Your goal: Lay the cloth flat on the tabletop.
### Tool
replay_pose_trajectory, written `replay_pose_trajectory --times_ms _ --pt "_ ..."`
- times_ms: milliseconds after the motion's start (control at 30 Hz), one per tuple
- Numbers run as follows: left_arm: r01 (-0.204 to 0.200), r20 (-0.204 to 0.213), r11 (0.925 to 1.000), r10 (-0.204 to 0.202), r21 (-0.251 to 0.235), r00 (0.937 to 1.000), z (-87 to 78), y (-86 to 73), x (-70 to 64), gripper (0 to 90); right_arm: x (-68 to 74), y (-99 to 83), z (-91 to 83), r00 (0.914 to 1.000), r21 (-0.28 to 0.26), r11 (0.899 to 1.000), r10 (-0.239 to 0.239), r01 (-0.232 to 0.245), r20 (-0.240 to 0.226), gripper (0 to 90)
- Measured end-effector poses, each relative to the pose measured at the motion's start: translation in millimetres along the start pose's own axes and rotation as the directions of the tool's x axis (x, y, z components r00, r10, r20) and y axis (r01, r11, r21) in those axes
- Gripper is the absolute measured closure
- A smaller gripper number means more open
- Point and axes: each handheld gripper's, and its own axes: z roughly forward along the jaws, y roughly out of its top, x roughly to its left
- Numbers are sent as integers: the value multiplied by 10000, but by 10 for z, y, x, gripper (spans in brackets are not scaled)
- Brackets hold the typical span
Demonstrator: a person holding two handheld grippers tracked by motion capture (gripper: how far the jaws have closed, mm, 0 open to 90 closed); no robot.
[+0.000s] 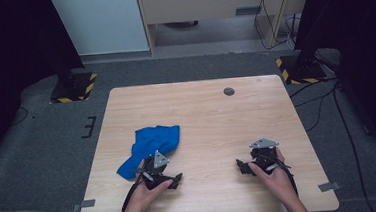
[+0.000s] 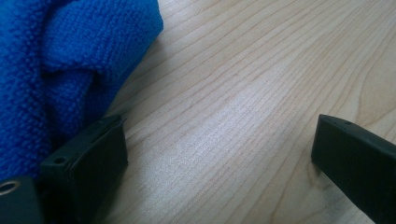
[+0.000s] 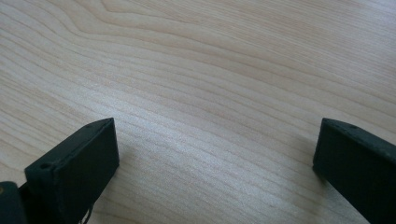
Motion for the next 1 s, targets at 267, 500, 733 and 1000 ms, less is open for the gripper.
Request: replay_pose_trajectory --times_ms 267,500,733,1000 --pt "-352 283 9988 362 -349 9989 -81 81 -22 57 0 0 1 10000 -12 10000 -6 6 8 5" --pt "-202 236 9923 233 -1219 9995 -243 150 66 68 0 0 0 10000 6 10000 -7 7 -3 4" --pt "10 -514 9793 -116 -2025 9986 -406 188 234 80 -2 1 1 10000 6 10000 -28 28 -18 5" --pt "592 -1231 9761 -863 -2092 9886 -436 139 498 71 -4 2 5 10000 -20 10000 -68 67 -20 4"
